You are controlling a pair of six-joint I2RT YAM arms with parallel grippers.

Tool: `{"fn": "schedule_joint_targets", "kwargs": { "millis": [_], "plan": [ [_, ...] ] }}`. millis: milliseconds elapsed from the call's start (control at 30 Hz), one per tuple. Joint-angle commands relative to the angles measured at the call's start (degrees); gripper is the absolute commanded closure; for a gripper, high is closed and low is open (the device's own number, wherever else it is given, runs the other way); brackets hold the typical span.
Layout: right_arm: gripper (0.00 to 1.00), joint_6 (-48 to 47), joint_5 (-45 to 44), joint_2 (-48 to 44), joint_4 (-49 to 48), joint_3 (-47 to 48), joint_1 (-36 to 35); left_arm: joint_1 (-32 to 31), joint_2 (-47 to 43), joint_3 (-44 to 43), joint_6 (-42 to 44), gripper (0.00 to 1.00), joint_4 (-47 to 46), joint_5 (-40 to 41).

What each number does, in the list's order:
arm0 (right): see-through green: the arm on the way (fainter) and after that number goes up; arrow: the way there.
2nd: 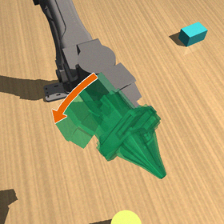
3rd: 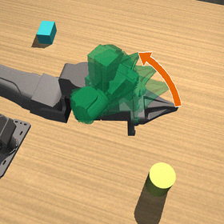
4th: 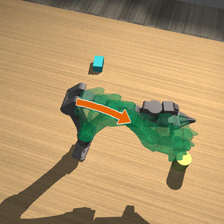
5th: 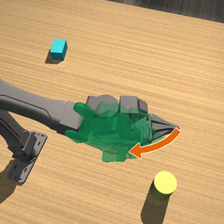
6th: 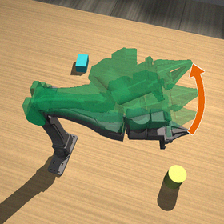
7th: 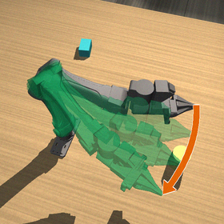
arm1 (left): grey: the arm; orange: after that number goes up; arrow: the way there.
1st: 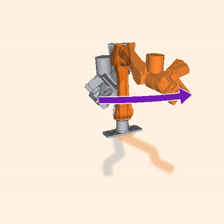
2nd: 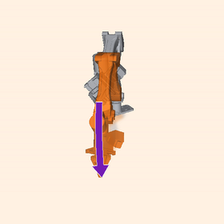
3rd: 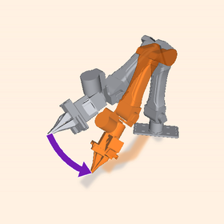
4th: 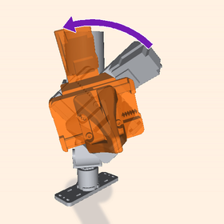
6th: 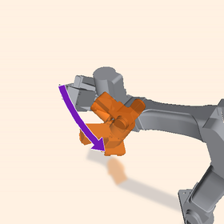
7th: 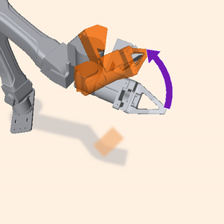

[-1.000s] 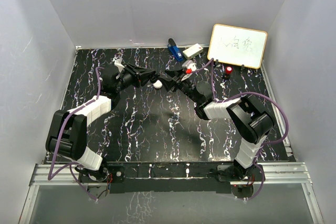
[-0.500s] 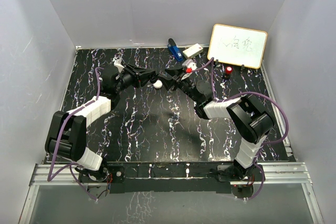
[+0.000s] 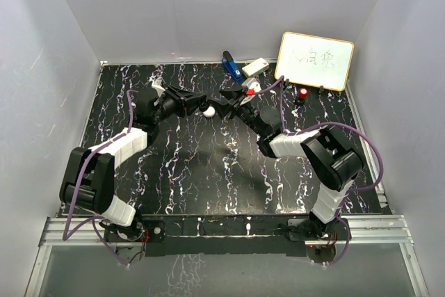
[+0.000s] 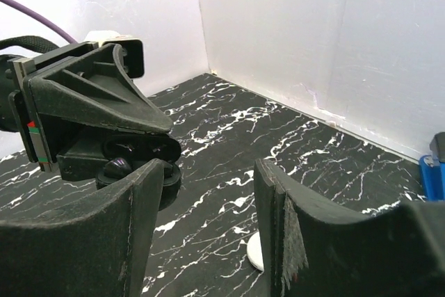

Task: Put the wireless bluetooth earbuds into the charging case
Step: Adjust the earbud with the charging case, then close the charging case.

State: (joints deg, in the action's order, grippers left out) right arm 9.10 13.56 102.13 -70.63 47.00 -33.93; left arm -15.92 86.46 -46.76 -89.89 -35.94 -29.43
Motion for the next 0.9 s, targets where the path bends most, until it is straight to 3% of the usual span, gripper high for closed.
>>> {"fn": "schedule_joint_targets", "kwargs": {
  "millis": [0,233,367,567,867],
  "plan": [
    [0.47,-0.6,-3.8,-5.1,0.6,-1.0,0.7,-0.2,-2.6,0.0,0.0,1.0,-0.6,-0.9],
    [0.44,-4.9,-4.6,-12.1,2.9,-7.7,0.1,-0.3,-3.9,0.7,-1.9,1.0,3.5,7.5],
    [0.45,-9.6,-9.4,-13.3,9.4,-8.1,-2.1,-1.7,-5.4,2.0,-5.0,1.0,5.0,18.0],
    [0.44,-19.0,-21.8,-9.1,8.3,-7.0,-8.5,-6.0,-6.9,3.3,-9.7,1.0,6.6,32.5],
    [0.41,-23.1,-26.6,-0.8,4.2,-2.4,-12.8,-10.7,-5.3,0.7,-13.9,1.0,10.3,40.9]
  ]
}}
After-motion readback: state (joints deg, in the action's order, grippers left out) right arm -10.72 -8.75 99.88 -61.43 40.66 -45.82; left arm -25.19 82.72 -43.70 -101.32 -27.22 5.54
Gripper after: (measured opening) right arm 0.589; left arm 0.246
